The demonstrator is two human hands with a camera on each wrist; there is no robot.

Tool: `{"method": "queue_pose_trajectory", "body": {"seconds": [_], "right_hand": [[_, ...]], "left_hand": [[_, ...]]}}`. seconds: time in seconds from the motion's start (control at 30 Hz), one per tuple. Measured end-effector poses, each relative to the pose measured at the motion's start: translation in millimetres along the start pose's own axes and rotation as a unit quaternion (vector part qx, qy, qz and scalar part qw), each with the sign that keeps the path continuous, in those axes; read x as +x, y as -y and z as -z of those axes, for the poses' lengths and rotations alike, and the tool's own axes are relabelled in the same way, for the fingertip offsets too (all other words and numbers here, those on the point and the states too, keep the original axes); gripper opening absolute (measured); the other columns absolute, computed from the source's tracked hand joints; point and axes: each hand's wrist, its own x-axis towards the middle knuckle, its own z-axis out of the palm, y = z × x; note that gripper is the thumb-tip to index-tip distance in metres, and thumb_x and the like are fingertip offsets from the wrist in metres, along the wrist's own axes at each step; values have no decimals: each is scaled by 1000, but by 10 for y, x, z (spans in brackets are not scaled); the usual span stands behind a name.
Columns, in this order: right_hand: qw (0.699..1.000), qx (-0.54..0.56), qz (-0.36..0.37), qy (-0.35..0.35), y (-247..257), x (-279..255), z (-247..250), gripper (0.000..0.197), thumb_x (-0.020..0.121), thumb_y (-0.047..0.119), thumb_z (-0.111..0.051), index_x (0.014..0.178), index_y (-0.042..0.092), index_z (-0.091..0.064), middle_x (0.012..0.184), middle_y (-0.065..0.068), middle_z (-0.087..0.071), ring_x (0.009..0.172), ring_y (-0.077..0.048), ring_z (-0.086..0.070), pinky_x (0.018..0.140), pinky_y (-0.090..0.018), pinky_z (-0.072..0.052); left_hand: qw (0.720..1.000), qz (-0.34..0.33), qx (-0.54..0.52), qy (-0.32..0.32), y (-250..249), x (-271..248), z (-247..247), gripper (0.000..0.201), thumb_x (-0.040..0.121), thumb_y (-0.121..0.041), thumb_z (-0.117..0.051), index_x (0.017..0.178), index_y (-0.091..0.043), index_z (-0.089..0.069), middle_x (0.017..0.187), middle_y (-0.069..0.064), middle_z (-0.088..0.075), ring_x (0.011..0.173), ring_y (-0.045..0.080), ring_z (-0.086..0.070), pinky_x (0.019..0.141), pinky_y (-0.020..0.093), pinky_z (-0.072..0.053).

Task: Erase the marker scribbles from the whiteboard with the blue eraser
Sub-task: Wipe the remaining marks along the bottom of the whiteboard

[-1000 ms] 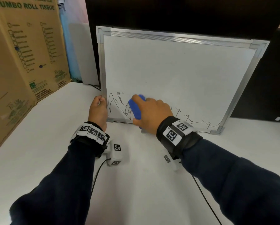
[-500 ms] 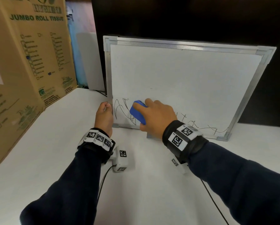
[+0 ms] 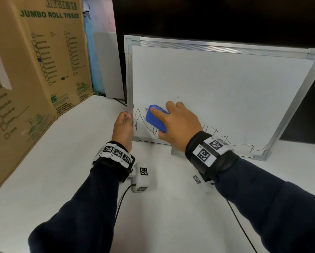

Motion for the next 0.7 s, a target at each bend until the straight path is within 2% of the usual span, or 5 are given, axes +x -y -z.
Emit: {"method": "queue_pose_trajectory", "body": {"seconds": [0.13,0.23,0.37,0.53,0.7], "right_hand": [[1000,6,-20,-3,-85,-49,44,61,74,33,-76,131,21,-57,99,-6,-50,83,-26,-47,54,-30,-33],[1000,16,-12,-1,33,107,62,64,83,34,-69,142,24,-47,108,-6,-47,92,-26,-44,58,-31,-32],[999,44,-8,20,176,245,42,69,90,38,-62,151,26,-34,116,-6,-45,98,-26,-43,63,-32,-32],[998,32,29,49,158,162,-14,67,90,36,-63,150,22,-37,110,-8,-48,88,-23,-36,62,-34,-32],[999,27,22,3,141,345,156,65,86,34,-68,146,22,-43,110,-7,-48,86,-20,-30,58,-33,-31]], "left_hand": [[1000,-3,2,5,-29,-48,-43,24,105,-34,-38,107,-27,-61,106,6,-60,99,21,-56,103,45,-49],[1000,-5,1,-1,-49,-84,-48,23,107,-30,-37,105,-23,-59,101,3,-56,91,17,-51,93,35,-46],[1000,-11,-13,7,-47,-111,-38,23,107,-27,-38,105,-16,-58,97,3,-53,89,16,-47,87,33,-43],[998,17,-54,32,-89,-116,8,28,97,-34,-46,112,-18,-63,109,8,-63,99,21,-55,97,41,-47],[993,46,-93,60,-111,-158,24,30,101,-25,-45,124,-18,-65,125,10,-64,114,24,-55,112,45,-37]]}}
